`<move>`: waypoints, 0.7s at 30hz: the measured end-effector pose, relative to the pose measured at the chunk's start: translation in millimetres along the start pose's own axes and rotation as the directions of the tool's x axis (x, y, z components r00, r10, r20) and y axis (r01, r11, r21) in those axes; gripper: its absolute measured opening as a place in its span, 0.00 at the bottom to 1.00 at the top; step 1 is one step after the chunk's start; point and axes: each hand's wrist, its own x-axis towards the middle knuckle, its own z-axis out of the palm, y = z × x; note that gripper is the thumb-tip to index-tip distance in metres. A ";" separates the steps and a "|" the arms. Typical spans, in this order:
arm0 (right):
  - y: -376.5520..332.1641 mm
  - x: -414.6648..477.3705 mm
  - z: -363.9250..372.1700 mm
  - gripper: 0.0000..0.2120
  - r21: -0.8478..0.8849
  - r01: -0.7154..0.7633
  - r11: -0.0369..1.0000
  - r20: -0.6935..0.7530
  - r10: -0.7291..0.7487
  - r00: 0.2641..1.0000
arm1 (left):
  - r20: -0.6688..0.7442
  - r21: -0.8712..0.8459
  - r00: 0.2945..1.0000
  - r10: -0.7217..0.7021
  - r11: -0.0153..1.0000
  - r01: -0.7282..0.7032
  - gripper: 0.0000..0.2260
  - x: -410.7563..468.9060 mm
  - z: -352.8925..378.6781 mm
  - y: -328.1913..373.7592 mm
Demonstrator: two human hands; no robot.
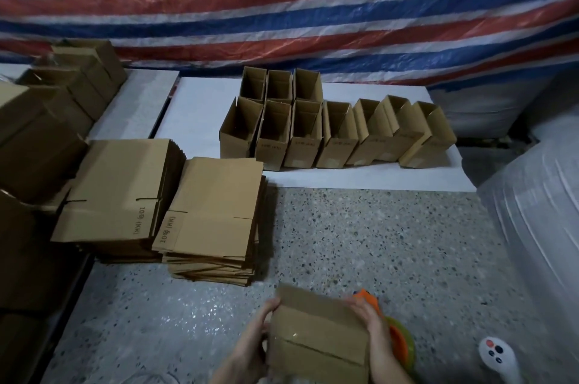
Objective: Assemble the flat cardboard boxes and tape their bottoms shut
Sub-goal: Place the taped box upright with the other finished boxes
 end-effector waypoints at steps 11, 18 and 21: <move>-89.0 -26.4 43.7 0.38 -0.270 0.357 0.894 0.375 -0.244 0.894 | 0.286 0.452 0.577 0.765 0.423 -0.785 0.62 17.3 29.4 23.6; -39.8 8.8 42.0 0.56 -0.425 0.289 0.858 0.220 -0.212 0.952 | 0.103 0.534 0.777 0.621 0.625 -0.570 0.27 46.8 30.2 14.8; -33.4 19.8 40.0 0.45 -0.412 0.265 0.872 0.184 -0.206 0.961 | 0.096 0.485 0.795 0.599 0.670 -0.563 0.28 53.9 37.4 25.2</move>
